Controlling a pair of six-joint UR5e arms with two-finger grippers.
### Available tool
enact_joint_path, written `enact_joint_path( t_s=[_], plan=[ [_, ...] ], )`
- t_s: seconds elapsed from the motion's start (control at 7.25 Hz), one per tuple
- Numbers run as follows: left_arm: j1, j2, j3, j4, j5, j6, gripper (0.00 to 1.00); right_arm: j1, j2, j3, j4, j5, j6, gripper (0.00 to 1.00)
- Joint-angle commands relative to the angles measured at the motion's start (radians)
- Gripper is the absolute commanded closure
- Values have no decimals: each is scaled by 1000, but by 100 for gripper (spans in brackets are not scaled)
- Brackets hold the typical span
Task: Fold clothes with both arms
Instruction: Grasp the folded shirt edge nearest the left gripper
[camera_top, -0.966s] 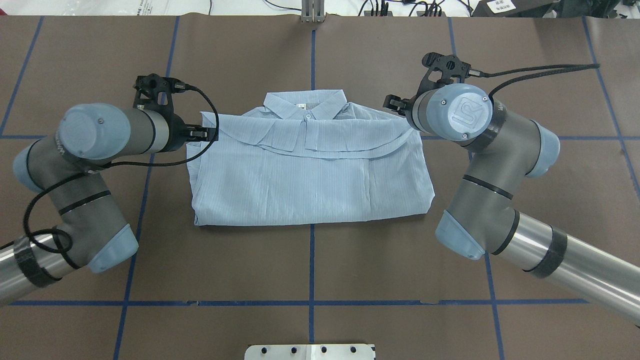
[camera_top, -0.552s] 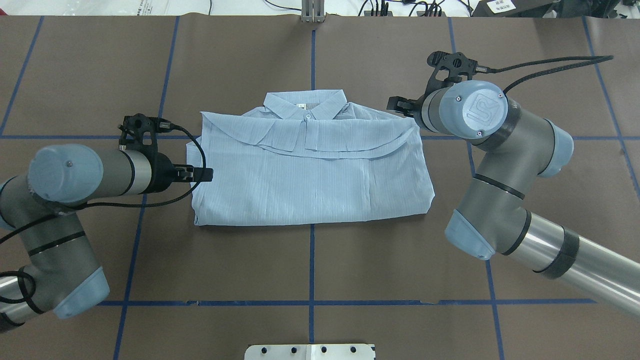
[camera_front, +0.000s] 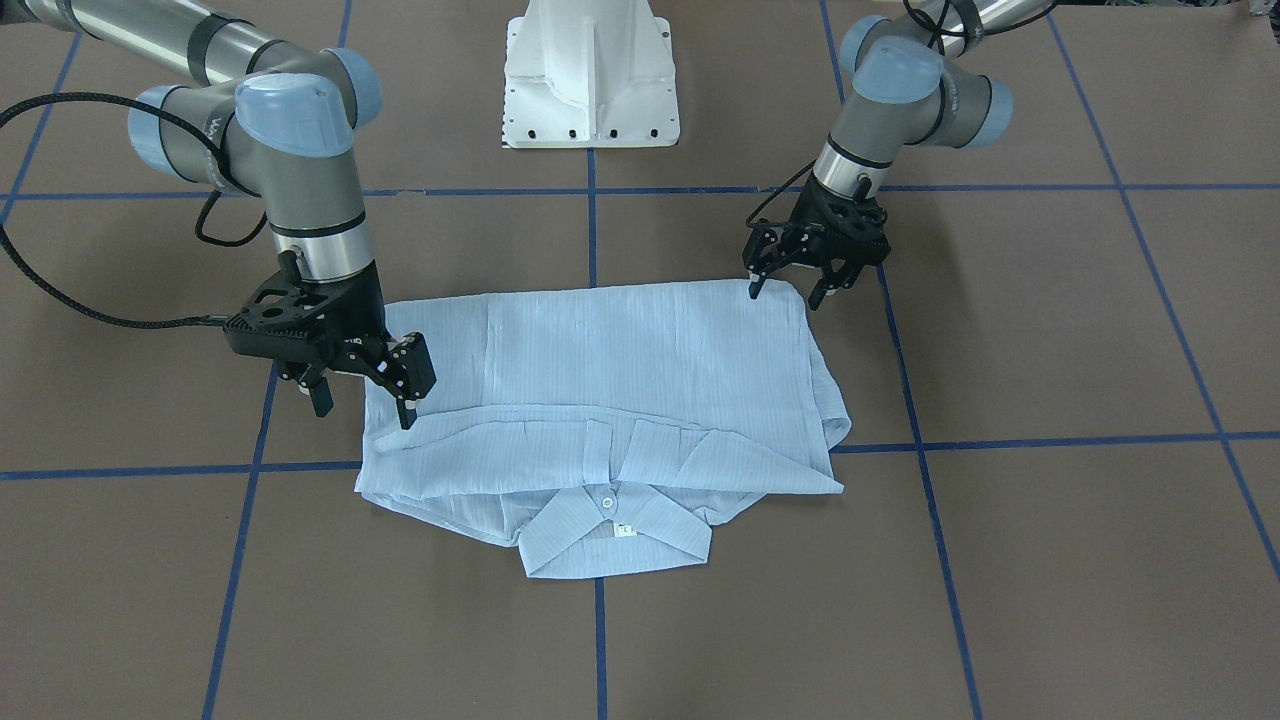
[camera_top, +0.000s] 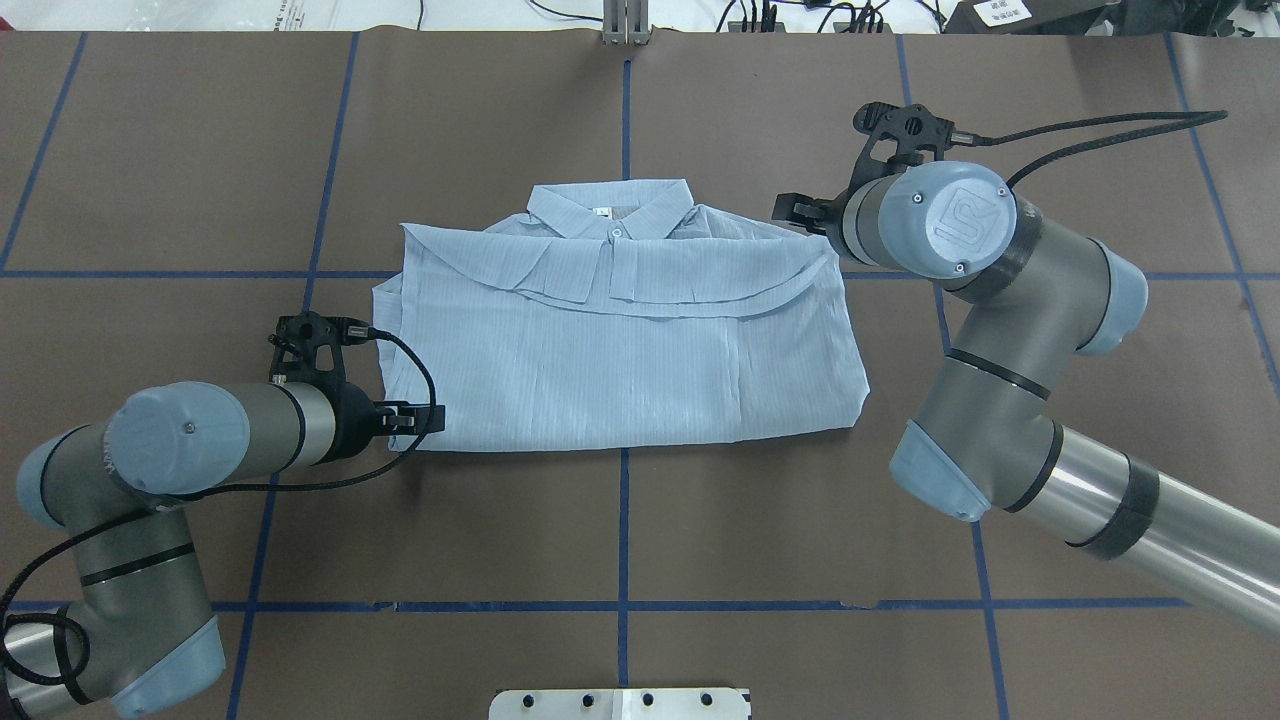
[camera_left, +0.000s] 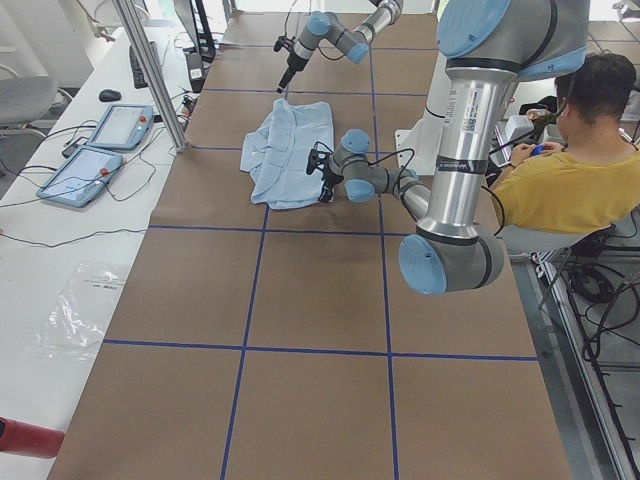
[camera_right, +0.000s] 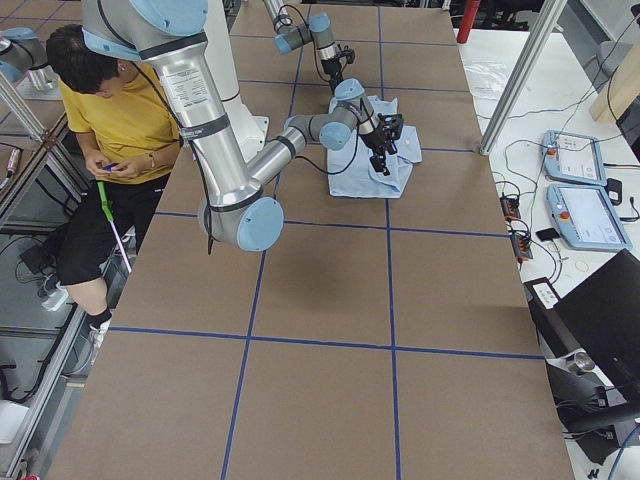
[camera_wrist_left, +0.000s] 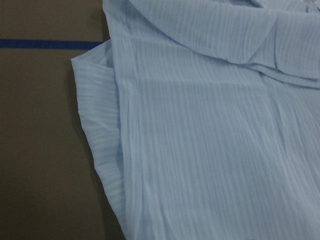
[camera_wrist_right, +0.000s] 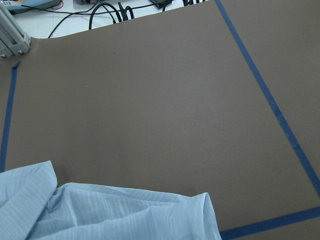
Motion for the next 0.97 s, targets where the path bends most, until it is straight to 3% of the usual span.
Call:
enact_joint_path(
  t_s=[0.0,0.14,0.28,0.41,0.83],
  plan=[
    [22,0,0,0,4,-13,43,-1,-1,0,0,-2,0,0],
    [30,0,0,0,6,-16,57,-1,-1,0,0,-2,0,0],
    [33,0,-6,0,4,-18,91,-1,0,0,0,-3,0,0],
    [31,2,-13,2,7,-16,100,-1,0,0,0,-5,2,0],
    [11,46,-37,6,38,25,100,-4,-1,0,0,-8,11,0]
  ],
)
